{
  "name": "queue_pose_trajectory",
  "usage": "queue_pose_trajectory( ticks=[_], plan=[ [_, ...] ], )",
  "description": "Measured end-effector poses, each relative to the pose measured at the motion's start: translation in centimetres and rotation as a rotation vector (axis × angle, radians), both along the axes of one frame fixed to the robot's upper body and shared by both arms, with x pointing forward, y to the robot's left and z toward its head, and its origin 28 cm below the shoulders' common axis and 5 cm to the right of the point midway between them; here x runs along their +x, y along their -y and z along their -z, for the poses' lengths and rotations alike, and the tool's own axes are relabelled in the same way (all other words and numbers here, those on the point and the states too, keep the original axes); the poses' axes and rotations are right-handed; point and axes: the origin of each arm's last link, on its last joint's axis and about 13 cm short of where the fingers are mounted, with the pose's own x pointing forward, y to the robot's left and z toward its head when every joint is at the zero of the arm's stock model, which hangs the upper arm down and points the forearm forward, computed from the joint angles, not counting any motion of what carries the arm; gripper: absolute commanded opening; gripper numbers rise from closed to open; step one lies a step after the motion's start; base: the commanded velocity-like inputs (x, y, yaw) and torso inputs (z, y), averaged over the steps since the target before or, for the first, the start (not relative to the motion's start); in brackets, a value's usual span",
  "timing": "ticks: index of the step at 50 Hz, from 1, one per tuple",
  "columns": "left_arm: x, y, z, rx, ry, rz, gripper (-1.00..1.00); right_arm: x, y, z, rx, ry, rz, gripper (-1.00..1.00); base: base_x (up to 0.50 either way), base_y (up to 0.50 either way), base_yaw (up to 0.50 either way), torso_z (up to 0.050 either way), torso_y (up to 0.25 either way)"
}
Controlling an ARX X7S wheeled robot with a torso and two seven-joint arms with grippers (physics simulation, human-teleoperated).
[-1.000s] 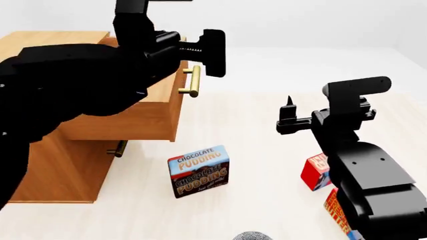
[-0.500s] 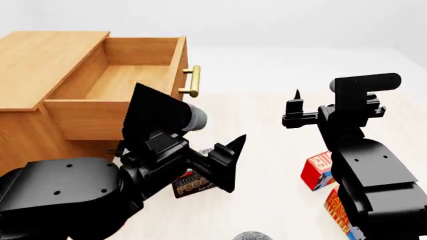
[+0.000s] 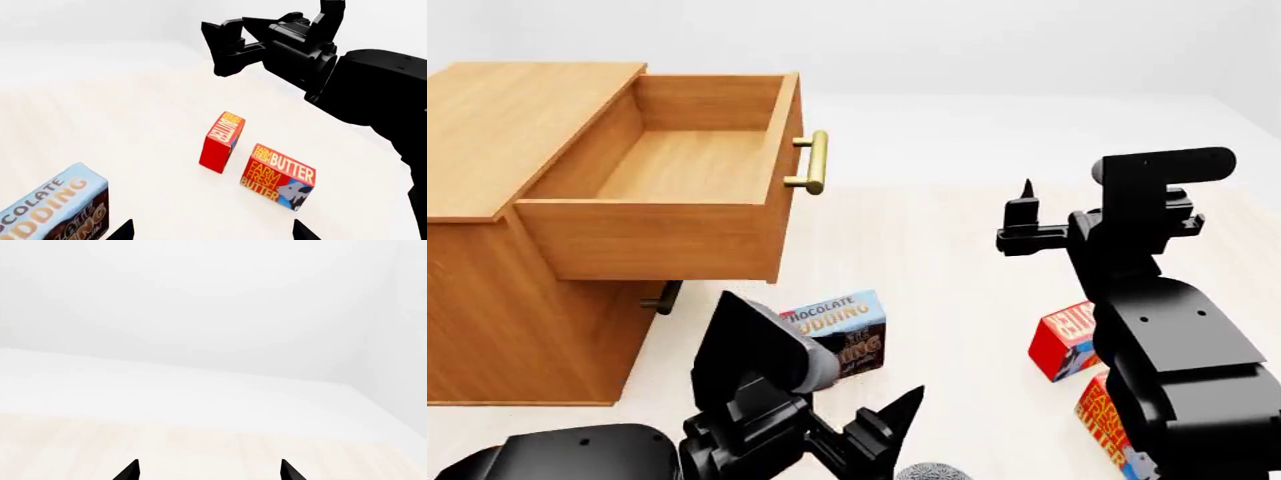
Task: Put the bowl in the top drawer of the cabinet.
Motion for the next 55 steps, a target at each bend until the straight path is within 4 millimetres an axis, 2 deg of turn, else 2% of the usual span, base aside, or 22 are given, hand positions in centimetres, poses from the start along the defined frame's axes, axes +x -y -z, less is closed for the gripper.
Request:
queue_pose_trajectory(
  ticks=[20,55],
  plan=[
    [-1.0,1.0,4.6,0.040,-0.130,0.046,1.00,0.1,0.0,0.1,0.008,-0.001,-0.004,1.00,0.00,0.00,0.00,0.000,0.000],
    [-1.3,2.3,10.3,0.152,-0.267,0.068,1.00,0.2,0.0,0.6,0.013,-0.007,-0.007,1.00,0.00,0.00,0.00,0.000,0.000]
  ],
)
